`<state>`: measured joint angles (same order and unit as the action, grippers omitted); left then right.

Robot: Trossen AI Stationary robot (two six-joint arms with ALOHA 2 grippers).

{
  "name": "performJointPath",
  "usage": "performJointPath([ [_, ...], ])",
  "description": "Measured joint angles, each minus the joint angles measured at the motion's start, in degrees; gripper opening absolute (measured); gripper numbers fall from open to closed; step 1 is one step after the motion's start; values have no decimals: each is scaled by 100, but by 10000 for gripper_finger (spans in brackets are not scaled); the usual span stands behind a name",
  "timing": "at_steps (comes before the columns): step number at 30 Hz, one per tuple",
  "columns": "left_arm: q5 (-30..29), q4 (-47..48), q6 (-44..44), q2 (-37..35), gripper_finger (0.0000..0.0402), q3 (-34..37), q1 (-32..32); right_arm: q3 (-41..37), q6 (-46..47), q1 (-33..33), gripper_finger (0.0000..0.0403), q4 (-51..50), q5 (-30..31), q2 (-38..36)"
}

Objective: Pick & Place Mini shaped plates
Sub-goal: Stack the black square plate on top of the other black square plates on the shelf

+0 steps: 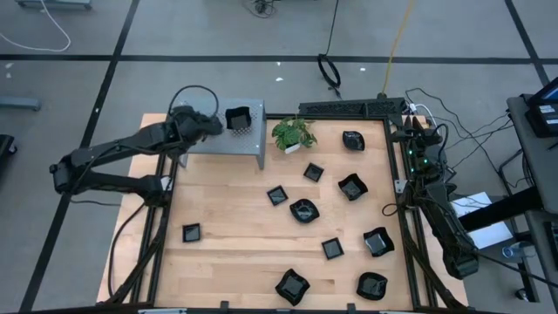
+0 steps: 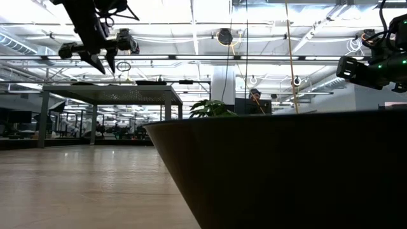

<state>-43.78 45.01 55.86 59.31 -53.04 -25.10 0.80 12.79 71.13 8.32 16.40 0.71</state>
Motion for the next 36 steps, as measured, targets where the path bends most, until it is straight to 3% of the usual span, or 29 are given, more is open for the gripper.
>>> performJointPath([
  [2,72,-82,-294,-165,136,-2,1,-1,0,0,100,0,0,0],
  [5,761,-235,-666,-397,143,-4,32,0,0,1,100,0,0,0],
  [13,4180,-337,-701,-533,144,-4,635,-1,0,1,100,0,0,0],
  [16,4994,-322,-299,-461,145,-8,1148,-2,0,1,100,0,0,0],
  [28,5190,287,2502,764,145,-9,3775,-1,0,1,100,1,0,0],
  [36,5181,896,4042,1776,145,-9,4706,-1,0,0,100,0,0,0],
])
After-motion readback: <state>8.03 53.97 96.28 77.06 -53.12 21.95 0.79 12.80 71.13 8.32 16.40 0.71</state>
